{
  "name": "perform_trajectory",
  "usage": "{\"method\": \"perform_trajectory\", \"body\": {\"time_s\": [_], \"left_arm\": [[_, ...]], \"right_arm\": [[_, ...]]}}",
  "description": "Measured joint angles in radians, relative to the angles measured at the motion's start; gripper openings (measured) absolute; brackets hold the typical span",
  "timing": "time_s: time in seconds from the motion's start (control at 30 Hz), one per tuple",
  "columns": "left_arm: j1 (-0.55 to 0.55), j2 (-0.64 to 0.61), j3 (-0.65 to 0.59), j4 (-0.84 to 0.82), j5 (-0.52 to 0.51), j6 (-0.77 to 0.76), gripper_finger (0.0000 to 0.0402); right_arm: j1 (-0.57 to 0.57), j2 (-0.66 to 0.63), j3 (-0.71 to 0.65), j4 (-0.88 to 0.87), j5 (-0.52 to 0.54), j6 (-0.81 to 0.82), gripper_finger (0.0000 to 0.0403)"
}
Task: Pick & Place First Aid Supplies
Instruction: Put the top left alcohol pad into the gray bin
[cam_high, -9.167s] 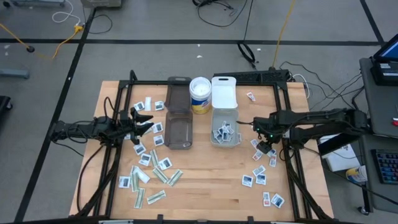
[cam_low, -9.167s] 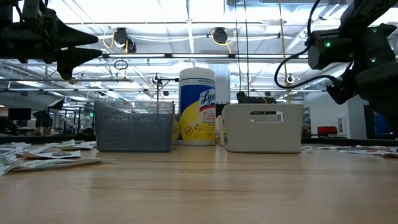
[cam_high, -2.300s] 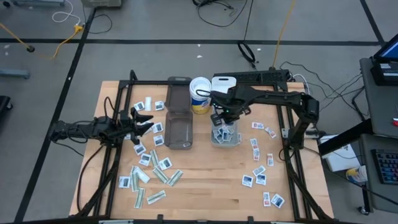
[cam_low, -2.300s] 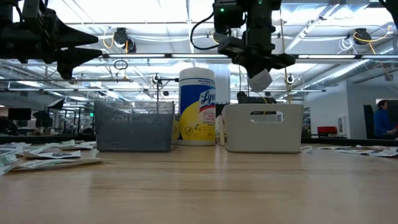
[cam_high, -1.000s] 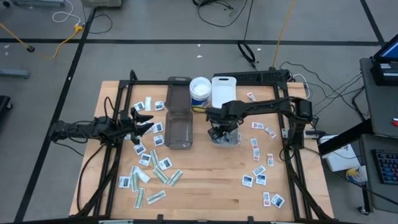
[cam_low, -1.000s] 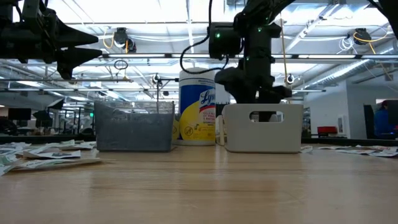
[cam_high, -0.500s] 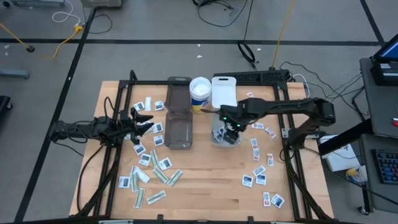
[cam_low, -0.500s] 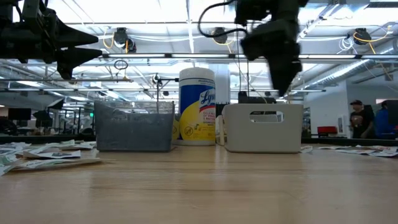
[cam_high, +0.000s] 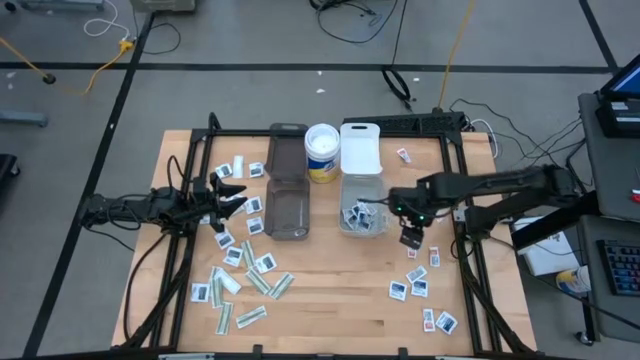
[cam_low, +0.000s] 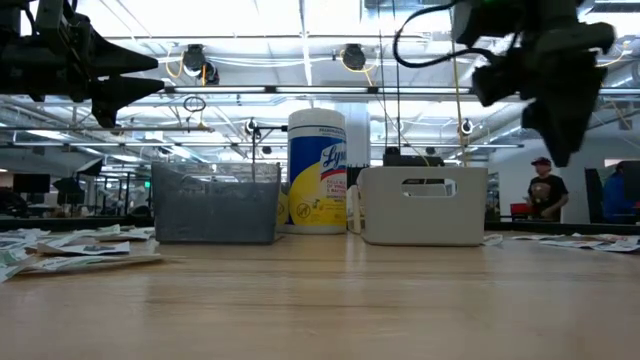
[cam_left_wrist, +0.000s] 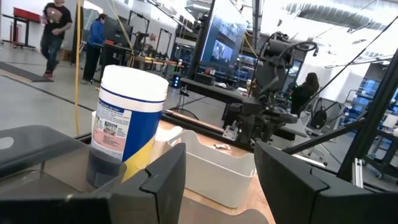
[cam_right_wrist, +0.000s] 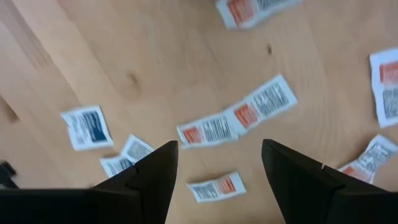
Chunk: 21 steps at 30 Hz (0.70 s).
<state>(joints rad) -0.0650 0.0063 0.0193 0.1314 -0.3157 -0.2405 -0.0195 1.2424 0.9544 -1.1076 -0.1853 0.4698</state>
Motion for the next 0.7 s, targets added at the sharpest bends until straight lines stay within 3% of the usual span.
{"method": "perform_trajectory", "body": {"time_s": [0.2, 0.7], "left_arm": [[0.0, 0.0, 0.0, 0.0, 0.0, 0.0, 0.0196], [0.0, 0.0, 0.0, 0.0, 0.0, 0.0, 0.0196]], "right_arm": [[0.108, 0.003, -0.025, 0.004, 0.0, 0.101, 0.0227], [0.472, 0.154, -0.021, 0.188, 0.004, 0.361, 0.0226]]}}
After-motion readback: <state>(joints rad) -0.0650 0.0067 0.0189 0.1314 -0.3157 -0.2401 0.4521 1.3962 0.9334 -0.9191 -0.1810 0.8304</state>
